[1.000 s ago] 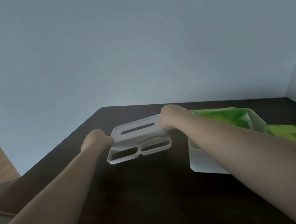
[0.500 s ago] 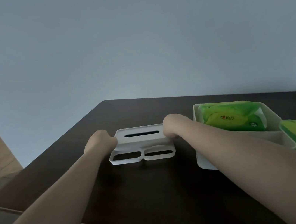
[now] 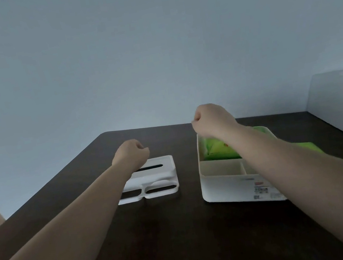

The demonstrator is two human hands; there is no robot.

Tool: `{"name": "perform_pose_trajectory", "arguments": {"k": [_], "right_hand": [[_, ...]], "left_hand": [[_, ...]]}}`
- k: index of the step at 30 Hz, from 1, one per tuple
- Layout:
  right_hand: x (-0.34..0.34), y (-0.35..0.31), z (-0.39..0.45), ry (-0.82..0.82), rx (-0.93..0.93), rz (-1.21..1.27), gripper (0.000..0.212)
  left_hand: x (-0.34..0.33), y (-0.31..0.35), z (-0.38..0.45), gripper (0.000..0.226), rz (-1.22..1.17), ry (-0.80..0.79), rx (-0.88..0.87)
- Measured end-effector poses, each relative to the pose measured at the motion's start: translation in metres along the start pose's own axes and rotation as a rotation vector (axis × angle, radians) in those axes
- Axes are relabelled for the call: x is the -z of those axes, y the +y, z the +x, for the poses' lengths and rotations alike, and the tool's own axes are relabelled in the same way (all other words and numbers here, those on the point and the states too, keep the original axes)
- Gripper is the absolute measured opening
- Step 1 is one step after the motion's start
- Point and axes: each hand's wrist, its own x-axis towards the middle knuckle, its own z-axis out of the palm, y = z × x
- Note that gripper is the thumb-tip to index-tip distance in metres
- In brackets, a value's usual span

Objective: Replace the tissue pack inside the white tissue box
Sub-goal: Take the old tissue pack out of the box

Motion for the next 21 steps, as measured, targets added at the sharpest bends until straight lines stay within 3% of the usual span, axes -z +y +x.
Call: {"name": "perform_pose_trajectory", "arguments": {"k": [6, 8, 11, 18, 21], "right_hand": [[0.027, 0.071, -0.023, 0.042, -0.131, 0.055, 0.021], [0.035, 0.087, -0.032, 0.081, -0.164, 0.055, 0.015], [0.047, 0.111, -0.045, 0.085, -0.235, -0.021, 0.024], [0.066, 0.152, -0.078, -0.195, -0.475, -0.227, 0.053], [0.067, 0.159, -0.087, -0.343, -0.475, -0.218, 0.066]], "left_hand": [[-0.038, 0.06, -0.025, 0.034, -0.194, -0.154, -0.135], [-0.046, 0.075, -0.03, 0.034, -0.156, -0.159, -0.196], [-0.054, 0.091, -0.031, 0.034, -0.013, -0.166, -0.265], [-0.07, 0.121, -0.033, 0.03, 0.181, -0.15, -0.267], [-0.076, 0.127, -0.033, 0.013, 0.212, -0.169, -0.236]]}}
